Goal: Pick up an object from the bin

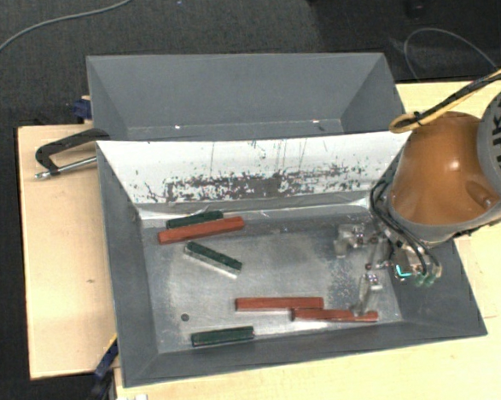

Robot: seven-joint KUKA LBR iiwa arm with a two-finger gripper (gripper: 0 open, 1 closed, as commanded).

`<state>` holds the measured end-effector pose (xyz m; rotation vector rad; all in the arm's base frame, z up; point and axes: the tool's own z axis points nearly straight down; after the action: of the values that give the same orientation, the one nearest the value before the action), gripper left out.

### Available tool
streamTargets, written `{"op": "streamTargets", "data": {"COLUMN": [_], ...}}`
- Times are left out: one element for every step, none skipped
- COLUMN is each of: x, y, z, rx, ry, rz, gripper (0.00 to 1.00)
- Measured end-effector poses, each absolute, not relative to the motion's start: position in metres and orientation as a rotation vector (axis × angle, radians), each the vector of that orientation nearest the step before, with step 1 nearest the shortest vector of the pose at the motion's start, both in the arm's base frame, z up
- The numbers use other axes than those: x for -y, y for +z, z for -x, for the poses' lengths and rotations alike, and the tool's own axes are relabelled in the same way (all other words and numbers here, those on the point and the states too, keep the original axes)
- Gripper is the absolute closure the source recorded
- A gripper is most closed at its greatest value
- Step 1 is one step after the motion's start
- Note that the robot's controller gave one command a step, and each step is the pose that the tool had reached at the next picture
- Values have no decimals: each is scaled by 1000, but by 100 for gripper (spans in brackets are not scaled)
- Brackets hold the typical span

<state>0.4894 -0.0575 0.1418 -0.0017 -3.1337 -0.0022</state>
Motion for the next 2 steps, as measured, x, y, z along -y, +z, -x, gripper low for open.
{"op": "streamTargets", "data": {"x": [-13, -80], "y": [69, 102], "z": [-496, -494], "rx": [3105, 3122], "ry": [-5, -8], "rz": [-441, -427], "gripper": [0, 0]}}
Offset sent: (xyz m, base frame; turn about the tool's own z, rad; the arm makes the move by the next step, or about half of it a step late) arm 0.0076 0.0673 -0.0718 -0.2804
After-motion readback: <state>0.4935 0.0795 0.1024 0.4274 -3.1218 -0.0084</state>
